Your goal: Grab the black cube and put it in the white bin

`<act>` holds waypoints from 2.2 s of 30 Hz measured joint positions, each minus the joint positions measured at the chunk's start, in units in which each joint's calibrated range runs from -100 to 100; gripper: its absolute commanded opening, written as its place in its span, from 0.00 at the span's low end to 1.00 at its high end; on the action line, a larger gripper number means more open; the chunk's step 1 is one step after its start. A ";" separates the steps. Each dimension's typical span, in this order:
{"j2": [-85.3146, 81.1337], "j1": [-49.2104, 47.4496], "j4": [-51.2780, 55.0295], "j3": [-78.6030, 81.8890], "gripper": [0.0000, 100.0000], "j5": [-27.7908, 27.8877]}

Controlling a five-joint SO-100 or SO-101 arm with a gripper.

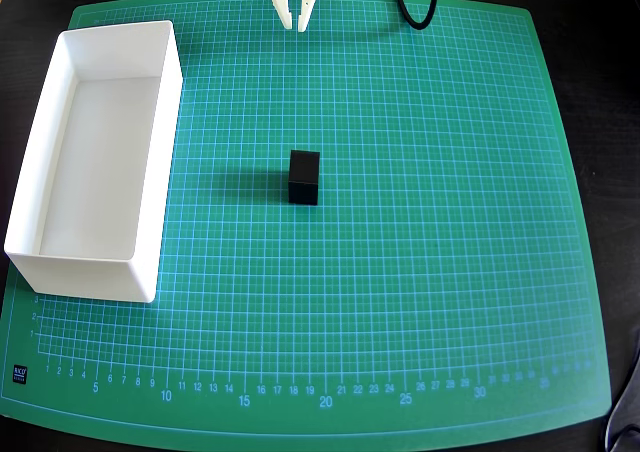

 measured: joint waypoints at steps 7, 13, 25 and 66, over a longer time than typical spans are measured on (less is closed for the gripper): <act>0.00 0.00 0.00 -0.27 0.02 0.00; 0.09 0.00 8.11 -6.25 0.02 0.00; 8.67 0.17 26.37 -26.98 0.16 0.05; 112.50 -4.19 53.07 -134.45 0.24 -8.55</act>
